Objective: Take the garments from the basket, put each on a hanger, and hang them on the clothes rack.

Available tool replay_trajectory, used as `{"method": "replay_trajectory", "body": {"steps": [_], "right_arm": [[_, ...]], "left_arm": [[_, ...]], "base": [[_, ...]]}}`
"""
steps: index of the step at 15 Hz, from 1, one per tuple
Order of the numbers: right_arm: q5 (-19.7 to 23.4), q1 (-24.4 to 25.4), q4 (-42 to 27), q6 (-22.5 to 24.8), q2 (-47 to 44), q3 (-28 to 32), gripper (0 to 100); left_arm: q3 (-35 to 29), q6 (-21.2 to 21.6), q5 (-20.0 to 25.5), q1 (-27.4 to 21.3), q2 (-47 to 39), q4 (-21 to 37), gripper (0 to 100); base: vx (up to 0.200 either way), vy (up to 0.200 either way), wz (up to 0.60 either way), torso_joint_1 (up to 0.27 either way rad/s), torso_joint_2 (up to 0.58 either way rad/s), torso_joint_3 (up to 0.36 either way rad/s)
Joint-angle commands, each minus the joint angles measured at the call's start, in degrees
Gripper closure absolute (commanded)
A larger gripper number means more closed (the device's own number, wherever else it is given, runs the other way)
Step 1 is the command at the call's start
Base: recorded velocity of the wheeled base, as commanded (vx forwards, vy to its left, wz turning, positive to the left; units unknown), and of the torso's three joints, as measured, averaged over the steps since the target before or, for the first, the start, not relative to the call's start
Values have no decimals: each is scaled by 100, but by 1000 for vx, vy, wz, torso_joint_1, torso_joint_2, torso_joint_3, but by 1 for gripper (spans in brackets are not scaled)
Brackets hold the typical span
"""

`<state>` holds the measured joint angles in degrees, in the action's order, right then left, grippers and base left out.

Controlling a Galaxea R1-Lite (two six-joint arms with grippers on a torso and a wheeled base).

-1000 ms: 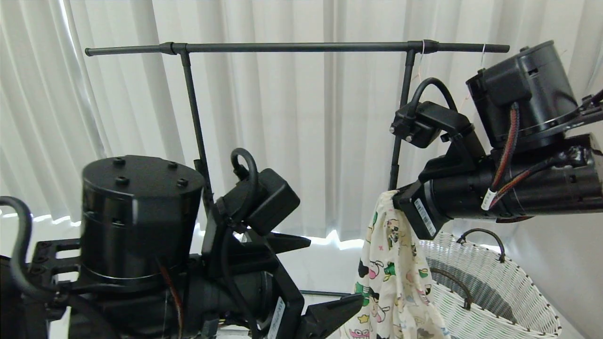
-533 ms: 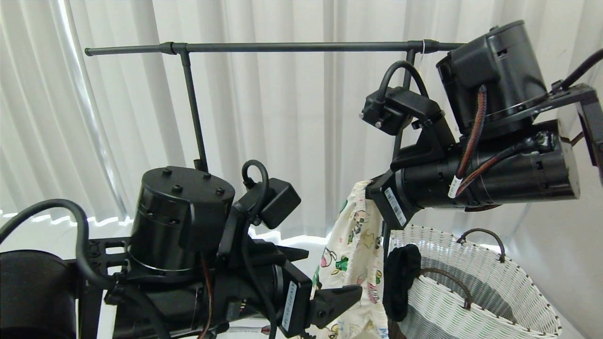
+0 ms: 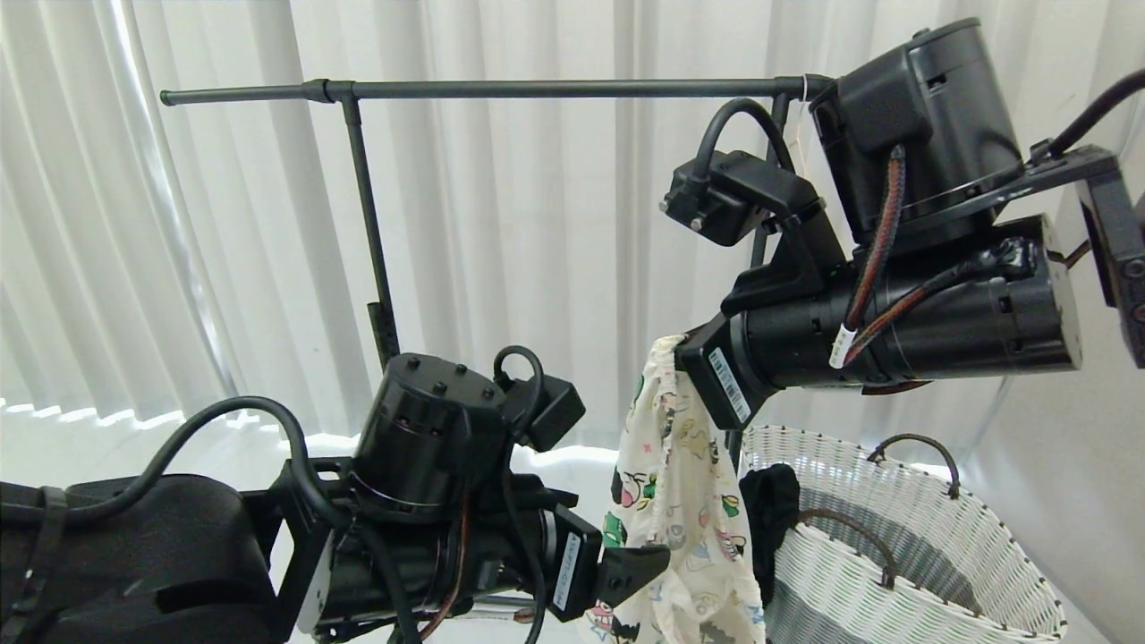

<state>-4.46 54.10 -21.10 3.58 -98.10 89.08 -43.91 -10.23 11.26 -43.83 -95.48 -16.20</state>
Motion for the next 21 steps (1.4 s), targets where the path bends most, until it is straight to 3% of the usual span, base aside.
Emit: {"method": "replay_trajectory", "body": {"steps": [1,3,6,8,12,13,18,21], "right_arm": [[-2,-5,-8,2,36,4,100],[-2,-5,-8,-7,71,4,100],[-11,4,-17,-147,124,-22,100],[-11,-5,-43,-147,186,-40,100],[-28,-31,-52,-147,291,-180,100],[-37,-22,-52,-147,318,-233,100],[-55,-163,-78,-147,713,-795,100],[-55,-418,-78,-147,1407,-1753,100]], "left_arm": [[374,285,-98,14,-138,3,0],[761,487,-151,93,-129,-15,0],[1218,487,-300,260,-129,-410,0],[1535,478,-546,304,-68,-437,0],[1904,478,-581,454,231,-463,0],[1956,478,-581,480,284,-489,100],[2123,487,-907,480,583,-621,100],[2115,504,-968,832,1119,-762,100]], "base": [[0,0,0,0,0,0],[0,0,0,0,0,0],[0,0,0,0,0,0],[0,0,0,0,0,0],[0,0,0,0,0,0],[0,0,0,0,0,0],[0,0,0,0,0,0],[0,0,0,0,0,0]]}}
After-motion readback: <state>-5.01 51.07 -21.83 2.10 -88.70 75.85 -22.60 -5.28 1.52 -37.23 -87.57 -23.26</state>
